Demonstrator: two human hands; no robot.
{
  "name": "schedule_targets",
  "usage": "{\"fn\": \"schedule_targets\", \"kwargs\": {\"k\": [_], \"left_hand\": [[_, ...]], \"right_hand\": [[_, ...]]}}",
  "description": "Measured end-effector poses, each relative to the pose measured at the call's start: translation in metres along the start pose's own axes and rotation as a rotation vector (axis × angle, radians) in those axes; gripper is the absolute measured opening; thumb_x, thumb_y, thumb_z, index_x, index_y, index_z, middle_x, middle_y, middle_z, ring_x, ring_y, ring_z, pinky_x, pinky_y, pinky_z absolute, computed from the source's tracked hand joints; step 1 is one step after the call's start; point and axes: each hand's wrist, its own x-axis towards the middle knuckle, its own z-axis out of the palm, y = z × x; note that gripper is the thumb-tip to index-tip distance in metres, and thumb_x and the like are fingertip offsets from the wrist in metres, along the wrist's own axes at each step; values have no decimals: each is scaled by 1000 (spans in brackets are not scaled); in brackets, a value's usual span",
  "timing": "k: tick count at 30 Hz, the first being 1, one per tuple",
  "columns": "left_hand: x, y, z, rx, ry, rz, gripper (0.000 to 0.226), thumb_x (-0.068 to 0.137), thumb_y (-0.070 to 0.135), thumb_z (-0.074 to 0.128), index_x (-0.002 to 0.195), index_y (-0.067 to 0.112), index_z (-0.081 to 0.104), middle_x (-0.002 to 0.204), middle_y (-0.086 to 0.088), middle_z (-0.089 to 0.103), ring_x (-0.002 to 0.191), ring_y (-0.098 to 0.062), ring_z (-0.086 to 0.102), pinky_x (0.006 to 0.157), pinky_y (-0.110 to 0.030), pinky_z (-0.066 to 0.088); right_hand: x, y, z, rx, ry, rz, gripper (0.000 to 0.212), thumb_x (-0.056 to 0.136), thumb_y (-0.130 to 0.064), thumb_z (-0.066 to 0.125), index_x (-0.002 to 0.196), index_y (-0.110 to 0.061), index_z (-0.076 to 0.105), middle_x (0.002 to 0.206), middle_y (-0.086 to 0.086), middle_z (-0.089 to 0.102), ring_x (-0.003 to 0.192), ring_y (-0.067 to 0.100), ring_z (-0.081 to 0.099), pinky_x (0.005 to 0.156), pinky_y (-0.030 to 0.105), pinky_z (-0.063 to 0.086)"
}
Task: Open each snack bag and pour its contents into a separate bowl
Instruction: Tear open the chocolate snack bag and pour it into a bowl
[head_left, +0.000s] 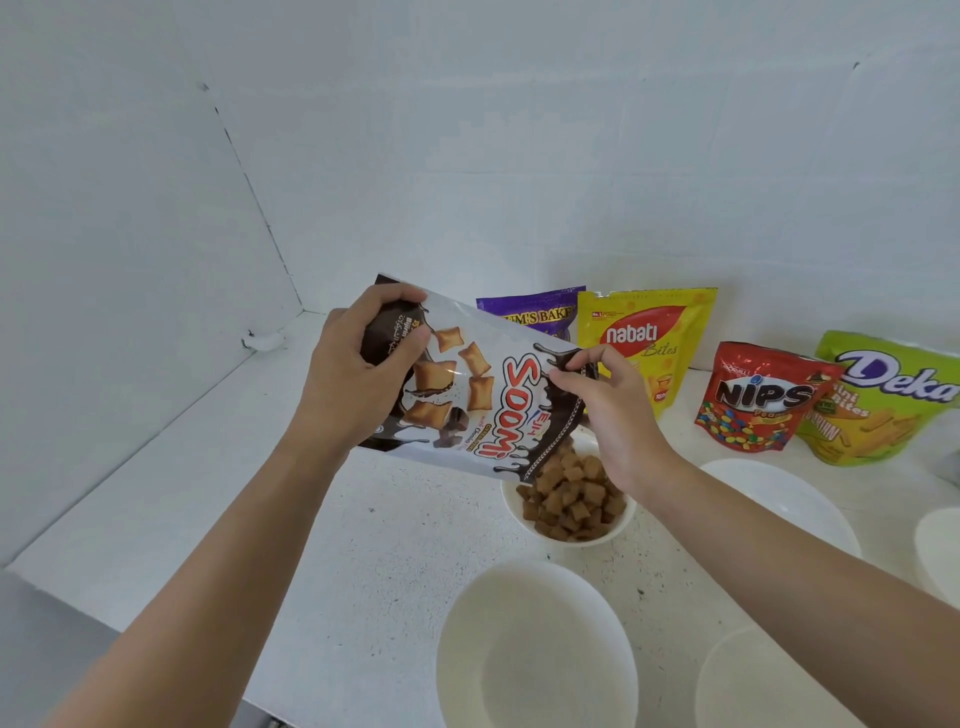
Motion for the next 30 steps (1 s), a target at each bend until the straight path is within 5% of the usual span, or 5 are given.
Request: {"fn": "schedule_targets", "kwargs": {"k": [2,7,14,22,30], "left_hand": [[3,6,-4,-12,14,35,26,96,30,65,117,45,61,116,0,63,107,-17,62,90,-40,58],[7,17,-1,43,-22,115,27,97,31,64,121,42,60,116,1,62,105,-18,63,86,-42,60],[-4,13,19,126,-136,125,36,95,23,68,126,38,59,115,6,59,107,-11,60,78,-10,54],[9,35,8,3,-28,248,36,93,16,70,125,33,63,115,6,64,109,-19,65,84,-40,61],[1,26,21,174,-343,176,58,92,10,69,138,38,47,126,6,48,117,-5,53,81,-16,58]], "right_hand": [[0,-7,2,26,-8,-41,18,89,-4,69,92,-12,53,101,6,72,75,11,73,56,22,54],[-1,-3,1,36,45,-43,17,91,-5,66,92,-12,51,99,5,71,72,7,72,56,21,53],[-6,20,-9,-17,103,126,19,92,-9,65,85,-16,49,92,4,72,72,12,71,56,22,52],[-4,-10,-4,94,118,-113,16,94,-8,62,88,-13,48,98,7,68,74,6,69,56,20,53],[-4,18,-13,13,186,114,14,96,-14,61,92,-13,48,86,-3,66,67,4,64,48,14,46]]}}
